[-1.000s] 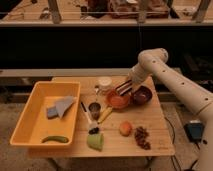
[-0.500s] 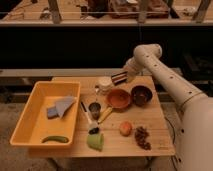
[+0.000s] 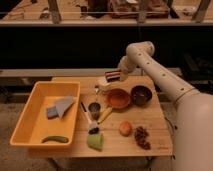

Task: Place eraser in paper cup

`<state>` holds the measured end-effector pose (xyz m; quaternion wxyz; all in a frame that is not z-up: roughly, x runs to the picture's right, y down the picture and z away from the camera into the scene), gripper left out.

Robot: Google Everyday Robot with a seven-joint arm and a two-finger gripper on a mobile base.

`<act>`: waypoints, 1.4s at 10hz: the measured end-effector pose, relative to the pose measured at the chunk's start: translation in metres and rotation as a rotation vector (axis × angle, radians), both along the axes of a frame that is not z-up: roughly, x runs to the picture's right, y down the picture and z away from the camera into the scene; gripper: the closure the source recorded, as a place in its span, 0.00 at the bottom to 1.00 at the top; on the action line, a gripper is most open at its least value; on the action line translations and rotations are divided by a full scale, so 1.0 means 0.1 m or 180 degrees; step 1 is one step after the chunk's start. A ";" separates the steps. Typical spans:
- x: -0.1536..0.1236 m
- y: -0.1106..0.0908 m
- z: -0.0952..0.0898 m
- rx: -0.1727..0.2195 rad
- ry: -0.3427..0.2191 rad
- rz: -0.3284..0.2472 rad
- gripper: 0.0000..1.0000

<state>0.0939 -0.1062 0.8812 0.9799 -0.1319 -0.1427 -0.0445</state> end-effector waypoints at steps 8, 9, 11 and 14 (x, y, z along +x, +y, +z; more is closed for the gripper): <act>-0.16 -0.07 0.25 0.0017 0.0054 0.0182 1.00; -0.21 -0.07 0.27 0.0009 0.0055 0.0148 1.00; -0.30 -0.08 0.29 -0.0006 0.0062 0.0047 1.00; -0.39 -0.07 0.33 -0.0043 0.0028 -0.0047 1.00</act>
